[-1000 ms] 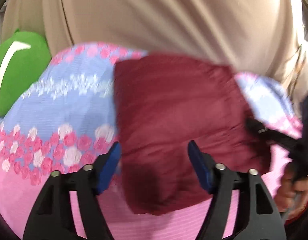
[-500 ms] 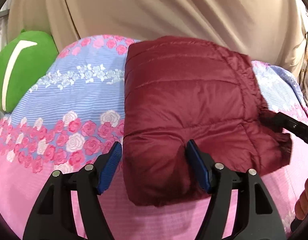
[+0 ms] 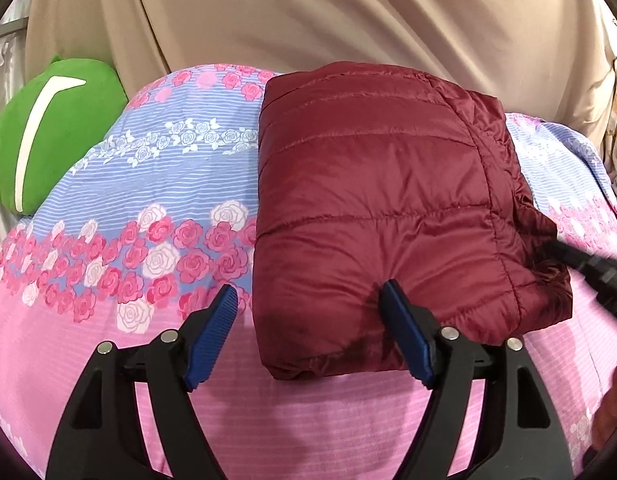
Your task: Fold large clothes
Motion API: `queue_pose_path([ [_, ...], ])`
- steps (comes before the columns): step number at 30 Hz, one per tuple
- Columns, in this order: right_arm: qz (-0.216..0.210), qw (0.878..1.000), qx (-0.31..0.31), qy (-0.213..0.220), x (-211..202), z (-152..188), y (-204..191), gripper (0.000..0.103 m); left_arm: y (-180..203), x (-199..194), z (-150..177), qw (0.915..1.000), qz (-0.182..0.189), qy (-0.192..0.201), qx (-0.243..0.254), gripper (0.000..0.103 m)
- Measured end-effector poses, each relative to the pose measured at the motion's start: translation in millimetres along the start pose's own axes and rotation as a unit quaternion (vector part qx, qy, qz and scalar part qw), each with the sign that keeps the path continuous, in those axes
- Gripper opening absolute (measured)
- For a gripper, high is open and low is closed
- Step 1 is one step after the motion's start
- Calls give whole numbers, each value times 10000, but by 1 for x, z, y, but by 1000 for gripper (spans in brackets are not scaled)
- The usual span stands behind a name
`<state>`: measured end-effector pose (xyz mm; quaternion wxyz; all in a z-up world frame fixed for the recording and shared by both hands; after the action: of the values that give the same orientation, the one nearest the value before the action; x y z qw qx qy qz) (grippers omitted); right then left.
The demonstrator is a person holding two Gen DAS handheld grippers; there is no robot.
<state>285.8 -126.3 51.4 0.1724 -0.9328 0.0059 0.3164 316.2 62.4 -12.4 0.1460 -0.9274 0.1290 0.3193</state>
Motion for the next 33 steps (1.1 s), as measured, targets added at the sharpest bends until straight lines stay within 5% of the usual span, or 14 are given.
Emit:
queue_pose_path([
  [3, -127, 9992, -99, 364, -12, -26, -17, 5, 1, 1, 1, 10000, -4, -11, -23, 73],
  [8, -47, 9995, -213, 212, 36, -58, -34, 5, 1, 1, 2, 10000, 4, -26, -40, 73],
  [12, 584, 9980, 205, -136, 97, -63, 1, 3, -1, 1, 4, 9999, 56, -12, -84, 81],
  [15, 623, 9955, 561, -447, 122, -55, 30, 2, -1, 3, 5, 9996, 256, -9, -142, 83],
  [17, 648, 9951, 625, -403, 111, -56, 32, 5, -1, 6, 8, 9997, 188, -56, -125, 83],
  [23, -219, 9974, 669, -140, 39, -38, 13, 6, -5, 4, 8, 9992, 269, -85, -267, 82],
  [28, 263, 9980, 172, -551, 65, -4, 17, 0, 6, -6, 11, 9992, 307, -76, -261, 82],
  [33, 267, 9986, 421, -147, 21, -7, 25, 7, 20, -19, 23, 9995, 279, -90, -117, 87],
])
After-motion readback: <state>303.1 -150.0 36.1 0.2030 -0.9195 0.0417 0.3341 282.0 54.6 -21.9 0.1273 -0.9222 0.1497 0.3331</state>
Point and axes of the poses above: each gripper's, at about its wrist camera, not at the fingertips, and x roughly the way its jaws point, y to its right, z to its underside, the point moved 4 cm from there along x, roughly the way its jaws point, and after that the axes turned 14 degrees about x, right-handed, at the moved point
